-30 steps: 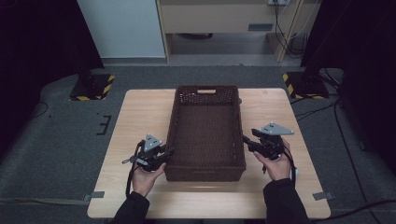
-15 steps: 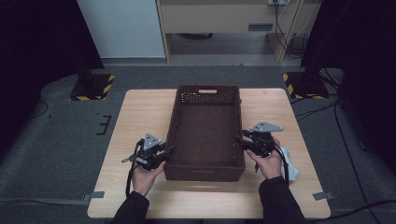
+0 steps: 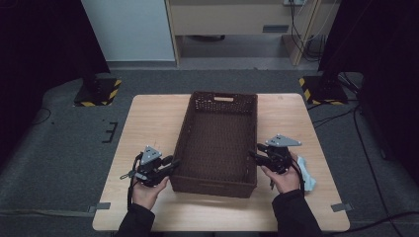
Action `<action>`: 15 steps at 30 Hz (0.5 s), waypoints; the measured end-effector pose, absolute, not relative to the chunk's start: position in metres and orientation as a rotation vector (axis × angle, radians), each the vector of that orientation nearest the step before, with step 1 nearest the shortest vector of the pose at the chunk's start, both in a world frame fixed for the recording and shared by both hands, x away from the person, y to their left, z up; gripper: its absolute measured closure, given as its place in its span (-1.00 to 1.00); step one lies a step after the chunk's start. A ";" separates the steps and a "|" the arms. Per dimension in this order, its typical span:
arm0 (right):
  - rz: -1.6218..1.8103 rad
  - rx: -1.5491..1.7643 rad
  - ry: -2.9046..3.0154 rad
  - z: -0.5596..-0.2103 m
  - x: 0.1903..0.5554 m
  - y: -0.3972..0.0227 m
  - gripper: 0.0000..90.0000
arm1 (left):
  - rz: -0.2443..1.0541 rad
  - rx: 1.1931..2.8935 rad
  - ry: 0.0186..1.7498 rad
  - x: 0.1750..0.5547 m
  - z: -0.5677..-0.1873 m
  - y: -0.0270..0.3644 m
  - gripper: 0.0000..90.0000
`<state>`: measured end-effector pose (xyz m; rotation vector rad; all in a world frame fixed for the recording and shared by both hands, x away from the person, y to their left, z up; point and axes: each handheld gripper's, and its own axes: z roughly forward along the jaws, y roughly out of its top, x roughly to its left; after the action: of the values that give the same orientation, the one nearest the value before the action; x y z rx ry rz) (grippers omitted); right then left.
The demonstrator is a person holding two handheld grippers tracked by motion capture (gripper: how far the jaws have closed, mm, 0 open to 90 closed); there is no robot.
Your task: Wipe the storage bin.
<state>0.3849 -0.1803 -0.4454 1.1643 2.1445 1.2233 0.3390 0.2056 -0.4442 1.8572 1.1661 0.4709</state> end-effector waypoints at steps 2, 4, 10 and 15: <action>1.193 1.121 2.155 -0.442 0.383 -0.178 0.26 | 0.475 1.859 1.166 0.340 -0.444 0.206 0.51; 1.216 1.122 2.128 -0.439 0.385 -0.179 0.24 | 0.470 1.854 1.172 0.342 -0.445 0.208 0.53; 1.215 1.171 2.065 -0.441 0.403 -0.178 0.20 | 0.498 1.829 1.193 0.351 -0.447 0.216 0.63; 1.256 1.209 2.070 -0.447 0.405 -0.177 0.28 | 0.518 1.819 1.195 0.347 -0.447 0.217 0.49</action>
<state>0.4054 -0.1773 -0.4473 1.2089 2.0700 1.2565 0.3473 0.2166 -0.4469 1.8188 1.1952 0.5181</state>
